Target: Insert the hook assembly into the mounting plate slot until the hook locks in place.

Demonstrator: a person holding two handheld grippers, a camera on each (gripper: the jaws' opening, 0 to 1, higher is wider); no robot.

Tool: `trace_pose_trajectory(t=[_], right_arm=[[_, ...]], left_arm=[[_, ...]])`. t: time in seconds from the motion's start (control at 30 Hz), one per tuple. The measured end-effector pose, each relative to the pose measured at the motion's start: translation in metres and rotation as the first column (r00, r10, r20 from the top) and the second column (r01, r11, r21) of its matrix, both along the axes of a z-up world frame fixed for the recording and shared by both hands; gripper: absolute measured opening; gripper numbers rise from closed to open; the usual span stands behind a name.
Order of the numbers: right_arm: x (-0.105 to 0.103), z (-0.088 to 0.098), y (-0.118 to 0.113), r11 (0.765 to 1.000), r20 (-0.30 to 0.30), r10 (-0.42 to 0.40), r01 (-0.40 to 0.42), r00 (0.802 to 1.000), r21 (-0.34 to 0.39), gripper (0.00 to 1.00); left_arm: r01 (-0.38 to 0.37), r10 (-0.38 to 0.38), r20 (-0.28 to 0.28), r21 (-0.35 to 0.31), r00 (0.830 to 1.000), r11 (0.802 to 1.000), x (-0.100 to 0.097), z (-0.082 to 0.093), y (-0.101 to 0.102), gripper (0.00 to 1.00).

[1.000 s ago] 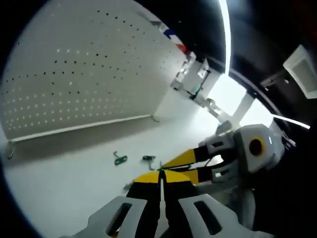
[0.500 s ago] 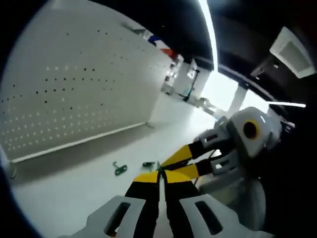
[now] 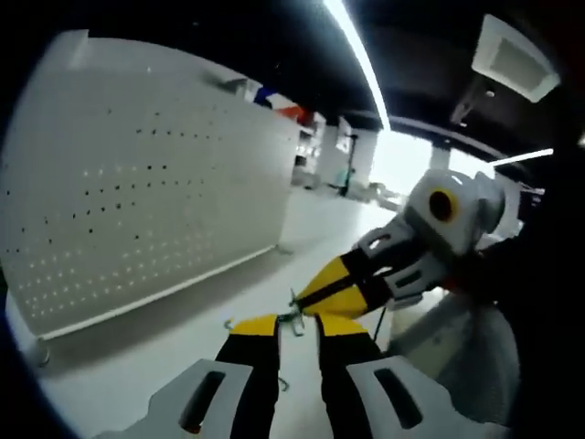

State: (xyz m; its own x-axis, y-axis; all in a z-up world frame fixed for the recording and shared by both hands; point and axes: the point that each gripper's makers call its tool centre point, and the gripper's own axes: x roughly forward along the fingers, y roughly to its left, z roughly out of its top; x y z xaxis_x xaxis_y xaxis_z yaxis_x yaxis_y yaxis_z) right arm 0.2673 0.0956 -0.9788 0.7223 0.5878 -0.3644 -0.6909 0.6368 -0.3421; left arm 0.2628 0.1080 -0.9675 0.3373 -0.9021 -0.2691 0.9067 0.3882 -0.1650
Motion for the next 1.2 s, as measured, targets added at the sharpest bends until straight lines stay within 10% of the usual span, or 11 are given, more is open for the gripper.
trace_pose_trajectory(t=[0.33,0.73,1.2], right_arm=[[0.004,0.005,-0.008,0.998,-0.009,-0.042,0.042,0.999,0.037,0.01],[0.03,0.036,-0.019,0.988,0.023,-0.125,0.122,0.992,0.099,0.01],[0.072,0.106,-0.045,0.958,0.137,-0.242,0.214,0.961,0.192,0.01]], left_arm=[[-0.025,0.025,0.095,-0.002,0.995,1.0,0.004,0.009,0.003,0.21],[-0.155,0.164,0.276,-0.055,0.947,0.986,0.025,0.036,0.023,0.35],[-0.227,0.24,0.321,-0.078,0.916,0.971,0.037,0.043,0.036,0.38]])
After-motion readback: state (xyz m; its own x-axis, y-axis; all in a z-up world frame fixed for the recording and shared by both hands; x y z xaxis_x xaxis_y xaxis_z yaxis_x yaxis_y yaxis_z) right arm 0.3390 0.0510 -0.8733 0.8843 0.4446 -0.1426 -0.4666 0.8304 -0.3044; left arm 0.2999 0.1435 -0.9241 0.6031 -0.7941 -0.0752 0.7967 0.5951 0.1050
